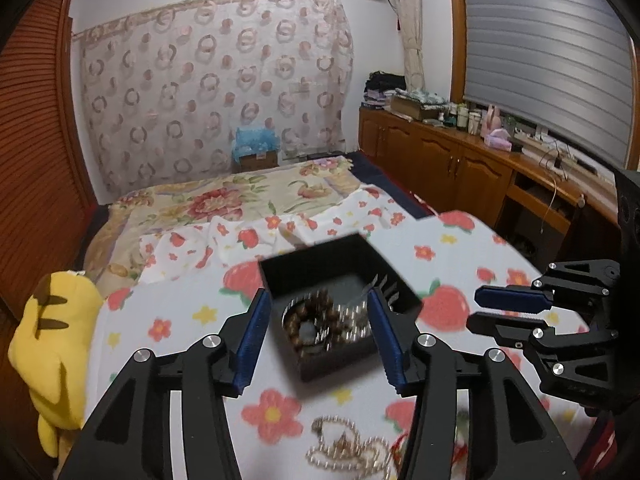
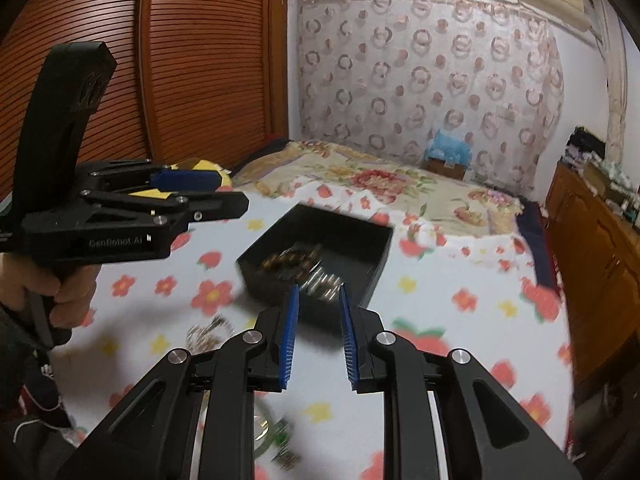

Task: Organize jewelry
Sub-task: 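Move the right tool over the pale jade bangle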

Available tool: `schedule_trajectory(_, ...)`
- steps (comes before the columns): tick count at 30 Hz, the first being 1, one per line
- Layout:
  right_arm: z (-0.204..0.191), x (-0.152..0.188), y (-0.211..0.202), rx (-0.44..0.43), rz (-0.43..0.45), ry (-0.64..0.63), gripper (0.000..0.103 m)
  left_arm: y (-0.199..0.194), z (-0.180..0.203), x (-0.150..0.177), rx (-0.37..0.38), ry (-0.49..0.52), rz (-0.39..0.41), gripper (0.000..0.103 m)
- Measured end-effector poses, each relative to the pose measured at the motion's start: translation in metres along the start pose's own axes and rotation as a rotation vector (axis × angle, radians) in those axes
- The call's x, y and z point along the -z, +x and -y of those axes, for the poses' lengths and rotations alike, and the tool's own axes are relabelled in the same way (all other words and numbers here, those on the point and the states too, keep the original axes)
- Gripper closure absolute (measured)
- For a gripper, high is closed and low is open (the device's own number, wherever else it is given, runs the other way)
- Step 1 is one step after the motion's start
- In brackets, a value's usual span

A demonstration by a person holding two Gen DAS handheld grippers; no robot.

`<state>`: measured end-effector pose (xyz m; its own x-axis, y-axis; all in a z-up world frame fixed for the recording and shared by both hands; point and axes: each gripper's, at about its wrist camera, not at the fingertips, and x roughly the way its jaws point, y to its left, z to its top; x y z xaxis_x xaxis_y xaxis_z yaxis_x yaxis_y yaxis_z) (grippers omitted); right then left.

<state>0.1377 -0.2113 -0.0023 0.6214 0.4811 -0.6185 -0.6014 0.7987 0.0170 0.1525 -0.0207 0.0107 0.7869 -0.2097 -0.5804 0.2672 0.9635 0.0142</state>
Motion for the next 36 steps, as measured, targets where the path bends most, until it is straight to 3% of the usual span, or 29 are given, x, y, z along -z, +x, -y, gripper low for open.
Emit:
schedule_trajectory(7, -0.022, 0.032, 0.007, -0.041, -0.052, 0.000, 0.061, -0.019, -0.005, 0.042, -0.058, 0.012, -0.009, 0.036)
schedule_trajectory(12, -0.037, 0.049, 0.014, -0.081, -0.097, -0.008, 0.036, -0.029, -0.010, 0.065, -0.067, 0.001, -0.023, 0.025)
schedule_trajectory(14, -0.041, 0.055, 0.017, -0.088, -0.119, -0.017, 0.031, -0.033, -0.013, 0.073, -0.071, -0.007, -0.027, 0.024)
schedule_trajectory(20, -0.055, 0.067, 0.023, -0.089, -0.169, -0.069, 0.029, -0.040, -0.022, 0.094, -0.067, -0.057, -0.056, 0.024)
schedule_trajectory(36, -0.058, 0.066, 0.047, -0.074, -0.248, -0.146, 0.028, -0.023, -0.012, 0.115, -0.043, -0.049, -0.111, 0.024)
